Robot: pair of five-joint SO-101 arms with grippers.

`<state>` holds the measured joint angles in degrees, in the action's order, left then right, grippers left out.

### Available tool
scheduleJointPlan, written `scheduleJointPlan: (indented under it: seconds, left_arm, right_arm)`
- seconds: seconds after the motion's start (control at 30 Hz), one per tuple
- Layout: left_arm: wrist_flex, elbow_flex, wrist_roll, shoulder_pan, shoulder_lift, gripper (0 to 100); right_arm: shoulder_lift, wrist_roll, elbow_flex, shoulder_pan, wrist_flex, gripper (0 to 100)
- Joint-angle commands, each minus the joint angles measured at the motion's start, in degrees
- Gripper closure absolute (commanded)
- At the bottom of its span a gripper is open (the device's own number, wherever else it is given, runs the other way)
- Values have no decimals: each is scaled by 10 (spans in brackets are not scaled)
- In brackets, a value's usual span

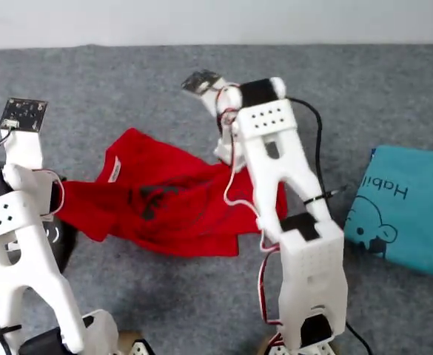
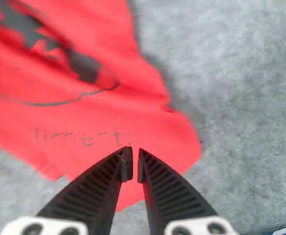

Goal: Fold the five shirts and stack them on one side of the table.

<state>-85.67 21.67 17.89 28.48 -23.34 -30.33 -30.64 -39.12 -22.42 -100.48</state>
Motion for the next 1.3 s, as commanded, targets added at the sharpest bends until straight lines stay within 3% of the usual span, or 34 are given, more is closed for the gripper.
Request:
scheduleJointPlan:
  seconds: [0.0,0.3,0.53,0.77,1.27]
  left_arm:
    - [3,-19,-4,3,1,995]
    - [3,-19,-4,1,1,995]
    - [3,-19,-4,1,1,995]
    - [-1,-19,-4,4,1,995]
    - [-2,-18,-4,4,1,995]
  right_arm:
    - [109,9,93,-28,-26,969]
    - [187,51,320,-118,-24,963]
    - [187,117,391,-180,-1,820]
    - [183,116,451,-186,96,820]
    - [49,116,459,-182,203,821]
